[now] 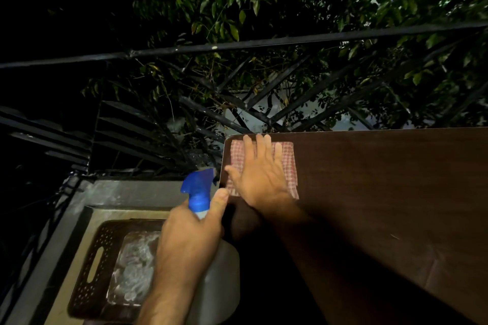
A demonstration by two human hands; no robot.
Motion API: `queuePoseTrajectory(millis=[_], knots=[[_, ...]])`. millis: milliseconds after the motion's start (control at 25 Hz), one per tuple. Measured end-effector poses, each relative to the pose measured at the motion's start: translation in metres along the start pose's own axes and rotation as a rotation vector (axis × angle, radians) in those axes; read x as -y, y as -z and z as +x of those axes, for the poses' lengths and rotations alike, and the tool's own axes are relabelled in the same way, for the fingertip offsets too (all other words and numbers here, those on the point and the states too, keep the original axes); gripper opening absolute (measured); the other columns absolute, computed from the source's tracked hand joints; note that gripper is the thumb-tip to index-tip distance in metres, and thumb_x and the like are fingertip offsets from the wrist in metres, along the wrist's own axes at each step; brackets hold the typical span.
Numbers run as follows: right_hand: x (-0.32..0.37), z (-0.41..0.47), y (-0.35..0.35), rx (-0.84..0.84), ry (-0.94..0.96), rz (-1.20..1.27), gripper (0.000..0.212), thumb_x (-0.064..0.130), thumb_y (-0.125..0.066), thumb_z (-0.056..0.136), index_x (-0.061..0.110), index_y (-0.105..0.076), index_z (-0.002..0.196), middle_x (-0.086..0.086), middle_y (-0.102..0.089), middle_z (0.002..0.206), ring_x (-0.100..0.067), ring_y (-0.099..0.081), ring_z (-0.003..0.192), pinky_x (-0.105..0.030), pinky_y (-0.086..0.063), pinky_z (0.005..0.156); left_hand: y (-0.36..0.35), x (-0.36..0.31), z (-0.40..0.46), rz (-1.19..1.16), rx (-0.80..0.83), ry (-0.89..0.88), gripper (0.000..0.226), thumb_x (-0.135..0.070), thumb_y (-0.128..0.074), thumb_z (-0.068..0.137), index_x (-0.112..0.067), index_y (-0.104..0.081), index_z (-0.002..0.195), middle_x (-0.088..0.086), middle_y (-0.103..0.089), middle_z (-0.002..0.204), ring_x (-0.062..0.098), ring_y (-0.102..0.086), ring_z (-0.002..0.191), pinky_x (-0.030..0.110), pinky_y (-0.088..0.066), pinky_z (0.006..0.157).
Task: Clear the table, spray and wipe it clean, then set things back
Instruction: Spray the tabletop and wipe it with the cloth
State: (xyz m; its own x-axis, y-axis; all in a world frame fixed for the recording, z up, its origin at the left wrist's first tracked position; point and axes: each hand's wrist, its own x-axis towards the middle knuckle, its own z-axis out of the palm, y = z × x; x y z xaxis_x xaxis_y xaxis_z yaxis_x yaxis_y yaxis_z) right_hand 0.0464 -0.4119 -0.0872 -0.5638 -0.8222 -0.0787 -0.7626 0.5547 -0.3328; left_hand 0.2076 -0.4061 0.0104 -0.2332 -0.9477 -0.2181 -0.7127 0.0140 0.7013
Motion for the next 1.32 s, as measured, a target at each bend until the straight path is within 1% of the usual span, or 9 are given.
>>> queuePoseTrajectory(millis=[80, 200, 440, 520, 680, 880, 1000, 1120, 1320], knots=[[-0.003, 0.028, 0.010, 0.029, 0.063, 0.001, 0.075, 0.062, -0.032, 0.100, 0.015, -0.019, 0.158, -0.014, -0.015, 0.165, -0.031, 0.000, 0.154, -0.051, 0.000, 0.124, 0.002, -0.004, 0.006, -0.001, -0.008, -0.015, 0.056, -0.066, -0.059, 0.079, -0.011, -0.064, 0.068, 0.004, -0.068, 0.061, 0.022, -0.065, 0.064, 0.029, -0.040, 0.053], [-0.007, 0.038, 0.015, 0.096, 0.215, -0.026, 0.067, 0.059, -0.030, 0.102, 0.023, -0.021, 0.158, -0.003, -0.013, 0.168, -0.026, 0.003, 0.154, -0.050, 0.005, 0.123, 0.002, -0.005, 0.007, -0.022, -0.028, -0.011, 0.051, -0.064, -0.061, 0.081, -0.013, -0.063, 0.072, 0.003, -0.068, 0.062, 0.020, -0.065, 0.063, 0.029, -0.041, 0.053], [-0.045, -0.043, 0.013, 0.138, 0.553, -0.017, 0.062, 0.062, -0.033, 0.097, 0.036, -0.034, 0.153, 0.009, -0.023, 0.165, -0.013, -0.007, 0.154, -0.038, 0.005, 0.124, 0.001, -0.010, 0.006, -0.016, 0.010, 0.014, 0.051, -0.064, -0.059, 0.081, -0.014, -0.064, 0.072, 0.002, -0.070, 0.053, 0.012, -0.066, 0.056, 0.028, -0.044, 0.055], [-0.066, -0.073, 0.012, 0.090, 0.612, -0.138, 0.063, 0.064, -0.035, 0.097, 0.035, -0.036, 0.153, 0.009, -0.025, 0.164, -0.015, -0.013, 0.153, -0.038, 0.004, 0.123, -0.002, -0.019, 0.019, 0.061, 0.030, 0.044, 0.059, -0.068, -0.057, 0.081, -0.011, -0.065, 0.069, 0.006, -0.068, 0.059, 0.022, -0.066, 0.066, 0.033, -0.044, 0.060], [-0.083, -0.093, 0.009, 0.076, 0.578, -0.069, 0.057, 0.066, -0.041, 0.092, 0.043, -0.042, 0.144, 0.015, -0.029, 0.162, -0.012, -0.015, 0.153, -0.037, -0.007, 0.124, -0.011, -0.031, 0.044, 0.185, 0.104, 0.035, 0.063, -0.071, -0.055, 0.081, -0.010, -0.068, 0.073, 0.012, -0.073, 0.079, 0.031, -0.066, 0.083, 0.037, -0.049, 0.076], [-0.076, -0.082, 0.010, 0.064, 0.553, -0.018, 0.056, 0.065, -0.043, 0.091, 0.038, -0.048, 0.140, 0.007, -0.038, 0.158, -0.017, -0.024, 0.150, -0.047, -0.021, 0.122, -0.016, -0.035, 0.051, 0.173, 0.113, 0.045, 0.066, -0.070, -0.055, 0.081, -0.007, -0.070, 0.066, 0.009, -0.073, 0.070, 0.027, -0.067, 0.076, 0.034, -0.044, 0.070], [-0.072, -0.042, 0.020, 0.061, 0.358, 0.059, 0.061, 0.064, -0.035, 0.094, 0.035, -0.038, 0.148, -0.001, -0.018, 0.166, -0.021, -0.002, 0.154, -0.046, -0.004, 0.124, -0.016, -0.027, 0.038, 0.197, 0.077, 0.060, 0.071, -0.070, -0.055, 0.081, -0.002, -0.072, 0.071, 0.013, -0.073, 0.075, 0.029, -0.067, 0.079, 0.034, -0.043, 0.067], [-0.050, 0.010, 0.032, 0.070, 0.144, 0.039, 0.062, 0.060, -0.039, 0.099, 0.031, -0.031, 0.153, -0.009, -0.020, 0.163, -0.033, 0.000, 0.153, -0.050, -0.002, 0.124, -0.013, -0.022, 0.019, 0.117, 0.027, 0.026, 0.060, -0.065, -0.059, 0.083, -0.007, -0.066, 0.066, 0.003, -0.067, 0.061, 0.018, -0.064, 0.062, 0.028, -0.038, 0.052], [-0.040, -0.015, 0.025, 0.141, 0.418, -0.026, 0.061, 0.057, -0.038, 0.101, 0.034, -0.025, 0.156, -0.001, -0.026, 0.164, -0.030, -0.001, 0.154, -0.049, 0.002, 0.124, -0.015, -0.019, -0.003, 0.097, 0.022, 0.011, 0.057, -0.063, -0.059, 0.084, -0.008, -0.066, 0.069, 0.004, -0.068, 0.061, 0.016, -0.063, 0.061, 0.025, -0.037, 0.051]])
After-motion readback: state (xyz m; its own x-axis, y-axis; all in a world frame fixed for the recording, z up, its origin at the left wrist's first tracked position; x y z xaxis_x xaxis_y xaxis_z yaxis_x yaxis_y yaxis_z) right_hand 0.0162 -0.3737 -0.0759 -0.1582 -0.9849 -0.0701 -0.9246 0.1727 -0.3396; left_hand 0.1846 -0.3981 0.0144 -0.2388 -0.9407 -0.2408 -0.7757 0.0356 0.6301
